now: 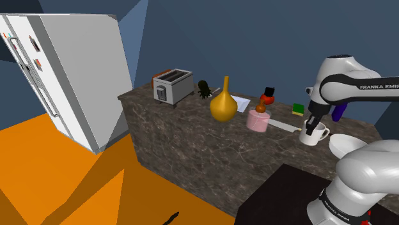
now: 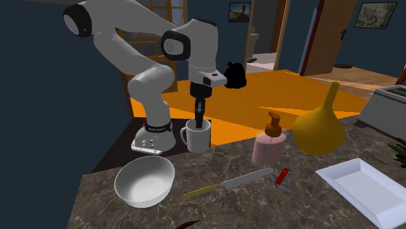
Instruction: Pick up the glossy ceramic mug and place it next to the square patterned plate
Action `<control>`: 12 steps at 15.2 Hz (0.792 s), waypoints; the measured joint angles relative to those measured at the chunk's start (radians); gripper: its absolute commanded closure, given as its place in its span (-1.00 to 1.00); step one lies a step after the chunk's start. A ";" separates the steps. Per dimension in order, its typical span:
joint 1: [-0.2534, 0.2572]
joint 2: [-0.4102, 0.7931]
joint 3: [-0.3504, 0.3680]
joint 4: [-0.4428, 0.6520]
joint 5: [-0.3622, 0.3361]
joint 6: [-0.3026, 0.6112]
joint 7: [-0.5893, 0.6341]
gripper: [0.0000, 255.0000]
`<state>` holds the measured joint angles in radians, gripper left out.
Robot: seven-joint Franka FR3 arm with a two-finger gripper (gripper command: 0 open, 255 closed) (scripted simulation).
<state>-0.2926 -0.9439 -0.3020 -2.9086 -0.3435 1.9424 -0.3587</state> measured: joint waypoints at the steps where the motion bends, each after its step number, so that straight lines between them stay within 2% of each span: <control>1: 0.003 -0.002 0.004 0.014 0.005 -0.015 -0.001 1.00; 12: 0.023 -0.038 0.046 0.143 0.051 -0.180 -0.012 1.00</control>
<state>-0.2698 -0.9816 -0.2559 -2.7656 -0.2920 1.7627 -0.3709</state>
